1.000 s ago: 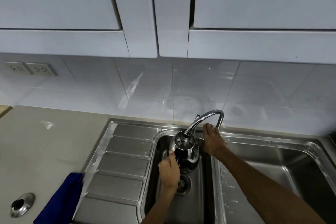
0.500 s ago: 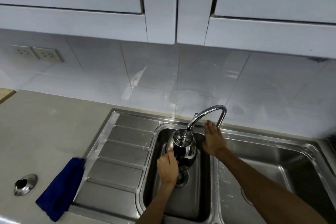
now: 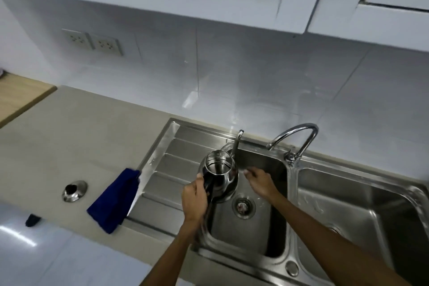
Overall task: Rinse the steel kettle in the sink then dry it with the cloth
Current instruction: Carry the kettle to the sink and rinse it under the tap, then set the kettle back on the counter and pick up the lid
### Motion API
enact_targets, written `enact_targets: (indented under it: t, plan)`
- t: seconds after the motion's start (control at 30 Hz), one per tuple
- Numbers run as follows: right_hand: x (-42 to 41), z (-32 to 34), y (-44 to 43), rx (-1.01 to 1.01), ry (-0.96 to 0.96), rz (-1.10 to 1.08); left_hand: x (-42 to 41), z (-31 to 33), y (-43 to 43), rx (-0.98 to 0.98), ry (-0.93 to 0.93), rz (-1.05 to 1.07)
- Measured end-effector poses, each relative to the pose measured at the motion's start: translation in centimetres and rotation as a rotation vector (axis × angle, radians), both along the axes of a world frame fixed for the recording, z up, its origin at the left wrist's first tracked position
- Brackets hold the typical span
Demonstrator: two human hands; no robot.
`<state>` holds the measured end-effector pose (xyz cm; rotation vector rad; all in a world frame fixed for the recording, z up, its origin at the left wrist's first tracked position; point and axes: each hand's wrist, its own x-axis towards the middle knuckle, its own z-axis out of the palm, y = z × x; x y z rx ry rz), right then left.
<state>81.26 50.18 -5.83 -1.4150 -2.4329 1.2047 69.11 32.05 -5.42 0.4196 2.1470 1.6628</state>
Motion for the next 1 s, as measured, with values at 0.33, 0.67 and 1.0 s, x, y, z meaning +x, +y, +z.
enact_targets:
  t: [0.33,0.67,1.0]
  plan:
    - [-16.4,7.0,-13.0,-0.517,0.574,-0.043,-13.8,6.2,-15.0,0.081,-0.001,-0.042]
    - [-32.5,8.3,-26.5,-0.508,0.577,-0.131,-29.8,8.4,-28.4,0.061,0.085,-0.094]
    - [-47.3,4.3,-32.0,-0.476,0.529,-0.26,-45.8,6.1,-33.6,-0.031,0.212,-0.116]
